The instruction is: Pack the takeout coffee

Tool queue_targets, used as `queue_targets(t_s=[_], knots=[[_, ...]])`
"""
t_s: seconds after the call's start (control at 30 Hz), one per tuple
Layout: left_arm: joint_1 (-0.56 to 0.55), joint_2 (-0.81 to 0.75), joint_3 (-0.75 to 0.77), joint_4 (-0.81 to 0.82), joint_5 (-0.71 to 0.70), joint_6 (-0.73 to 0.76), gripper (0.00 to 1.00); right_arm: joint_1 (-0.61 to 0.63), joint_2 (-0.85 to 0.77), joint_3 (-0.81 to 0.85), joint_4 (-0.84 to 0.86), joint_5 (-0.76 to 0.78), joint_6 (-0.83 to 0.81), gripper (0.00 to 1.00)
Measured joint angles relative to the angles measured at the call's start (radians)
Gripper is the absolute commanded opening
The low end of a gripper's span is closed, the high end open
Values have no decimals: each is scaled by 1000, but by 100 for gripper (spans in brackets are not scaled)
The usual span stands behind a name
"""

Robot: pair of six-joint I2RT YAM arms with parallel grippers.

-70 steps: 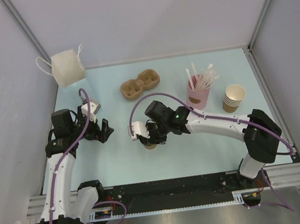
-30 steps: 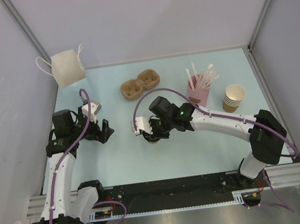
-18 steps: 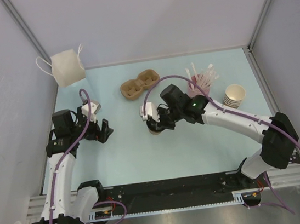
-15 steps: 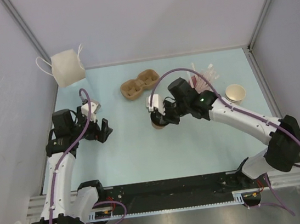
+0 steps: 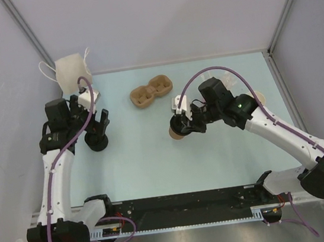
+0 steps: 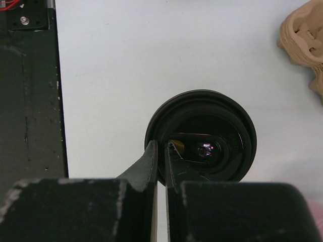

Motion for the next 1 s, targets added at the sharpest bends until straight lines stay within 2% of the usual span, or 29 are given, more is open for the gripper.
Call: queue_targets(t_s=[0.27,0.67,0.83,1.0], knots=[[-21,113,79,78,-57,-6,99,-41,-2,-41,-2,-49,0,0],[-64,159,238,182,-58,14,99,-64,-2,-64,-2,-68,0,0],[-116,233,242,208,-114,52,99,-74,-2,-66,-2,-78,0,0],[-121,325,258,206,-161,82,99,-88,-2,-68,-2,-90,0,0]])
